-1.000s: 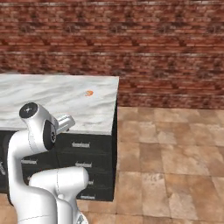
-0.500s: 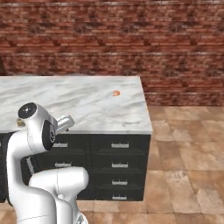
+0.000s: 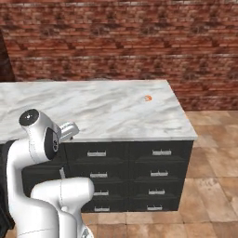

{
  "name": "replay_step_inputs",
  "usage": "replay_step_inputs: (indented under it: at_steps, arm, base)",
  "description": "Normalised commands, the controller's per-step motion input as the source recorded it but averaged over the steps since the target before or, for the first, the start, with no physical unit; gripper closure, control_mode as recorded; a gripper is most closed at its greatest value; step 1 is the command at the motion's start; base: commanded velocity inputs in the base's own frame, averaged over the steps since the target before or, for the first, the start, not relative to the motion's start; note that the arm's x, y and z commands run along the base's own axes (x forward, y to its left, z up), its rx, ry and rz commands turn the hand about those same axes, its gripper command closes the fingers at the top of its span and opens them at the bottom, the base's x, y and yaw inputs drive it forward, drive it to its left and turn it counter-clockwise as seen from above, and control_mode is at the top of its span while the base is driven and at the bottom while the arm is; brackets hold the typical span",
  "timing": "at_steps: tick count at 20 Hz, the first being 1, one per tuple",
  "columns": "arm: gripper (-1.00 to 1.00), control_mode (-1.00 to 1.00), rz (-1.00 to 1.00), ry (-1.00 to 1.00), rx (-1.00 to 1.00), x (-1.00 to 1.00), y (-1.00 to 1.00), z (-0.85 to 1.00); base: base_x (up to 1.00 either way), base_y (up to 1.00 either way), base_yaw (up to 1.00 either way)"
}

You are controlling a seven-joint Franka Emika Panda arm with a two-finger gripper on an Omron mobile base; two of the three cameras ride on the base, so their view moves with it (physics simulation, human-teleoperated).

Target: Pick the candle and jar from the dining table and place them in the open cabinet. Close the cabinet after placing the objects.

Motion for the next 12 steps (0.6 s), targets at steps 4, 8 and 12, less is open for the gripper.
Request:
replay_step_inputs:
  at_steps: [4,8,12]
  arm:
    - [-1.0,1.0,0.0,0.0,0.0,0.0,0.0,0.0]
    - [-1.0,1.0,0.0,0.0,0.0,0.0,0.0,0.0]
    - [-1.0,1.0,0.0,0.0,0.0,0.0,0.0,0.0]
  base:
    - [0.0,0.56,-0.09]
    - [0.0,0.53,-0.09]
    - [0.0,0.6,-0.07]
